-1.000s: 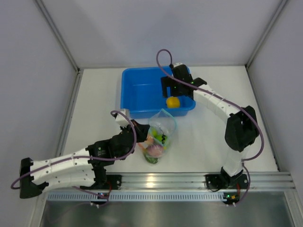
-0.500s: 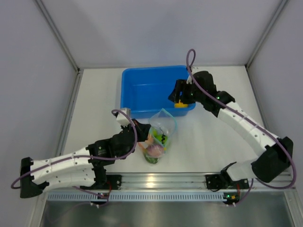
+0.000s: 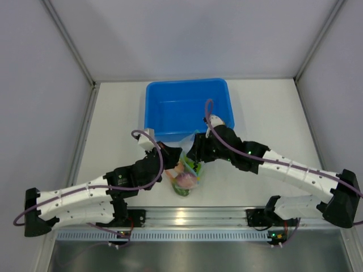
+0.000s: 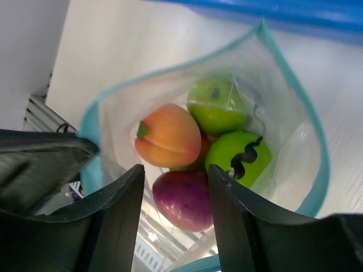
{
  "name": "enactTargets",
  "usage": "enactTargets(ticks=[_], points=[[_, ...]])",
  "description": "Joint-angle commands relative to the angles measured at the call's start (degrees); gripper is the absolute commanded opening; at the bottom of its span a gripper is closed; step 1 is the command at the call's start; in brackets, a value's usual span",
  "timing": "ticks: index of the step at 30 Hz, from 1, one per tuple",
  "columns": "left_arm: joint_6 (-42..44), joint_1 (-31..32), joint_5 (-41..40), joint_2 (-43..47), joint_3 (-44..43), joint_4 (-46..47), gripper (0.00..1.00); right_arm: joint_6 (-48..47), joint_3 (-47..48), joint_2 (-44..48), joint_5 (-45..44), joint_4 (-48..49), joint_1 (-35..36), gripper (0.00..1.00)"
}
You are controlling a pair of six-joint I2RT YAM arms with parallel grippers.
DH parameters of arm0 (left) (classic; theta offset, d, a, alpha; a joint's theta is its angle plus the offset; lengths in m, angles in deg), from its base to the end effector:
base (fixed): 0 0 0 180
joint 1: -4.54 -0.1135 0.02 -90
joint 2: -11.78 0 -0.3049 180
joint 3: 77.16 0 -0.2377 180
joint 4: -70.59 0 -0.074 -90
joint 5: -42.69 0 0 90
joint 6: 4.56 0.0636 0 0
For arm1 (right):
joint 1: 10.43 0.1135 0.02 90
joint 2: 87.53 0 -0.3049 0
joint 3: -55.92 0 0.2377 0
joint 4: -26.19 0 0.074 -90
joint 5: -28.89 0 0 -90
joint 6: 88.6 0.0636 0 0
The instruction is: Open the zip-top bag and remove the fake food
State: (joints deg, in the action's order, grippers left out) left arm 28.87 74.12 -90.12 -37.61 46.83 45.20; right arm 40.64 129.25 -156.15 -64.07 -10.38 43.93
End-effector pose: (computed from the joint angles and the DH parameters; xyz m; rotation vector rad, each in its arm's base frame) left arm 0.1005 -0.1460 0.3335 -0.3020 1.8687 -0.8405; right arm 0.1557 0.2115 0.3443 -0.2657 2.2490 0.8776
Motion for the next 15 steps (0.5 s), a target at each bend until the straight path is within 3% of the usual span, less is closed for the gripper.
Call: enactTargets(ticks=[1, 15], points=[[-3.62, 0.12, 0.00, 1.75, -1.24, 1.36, 0.00, 6.97, -3.17, 0.69, -6.44, 5.34, 4.59, 0.50], [-7.14, 0.20, 3.00, 3.85, 1.83, 3.64, 0.00, 9.79, -5.28, -7.49, -1.96, 5.43, 11.37, 0.65]])
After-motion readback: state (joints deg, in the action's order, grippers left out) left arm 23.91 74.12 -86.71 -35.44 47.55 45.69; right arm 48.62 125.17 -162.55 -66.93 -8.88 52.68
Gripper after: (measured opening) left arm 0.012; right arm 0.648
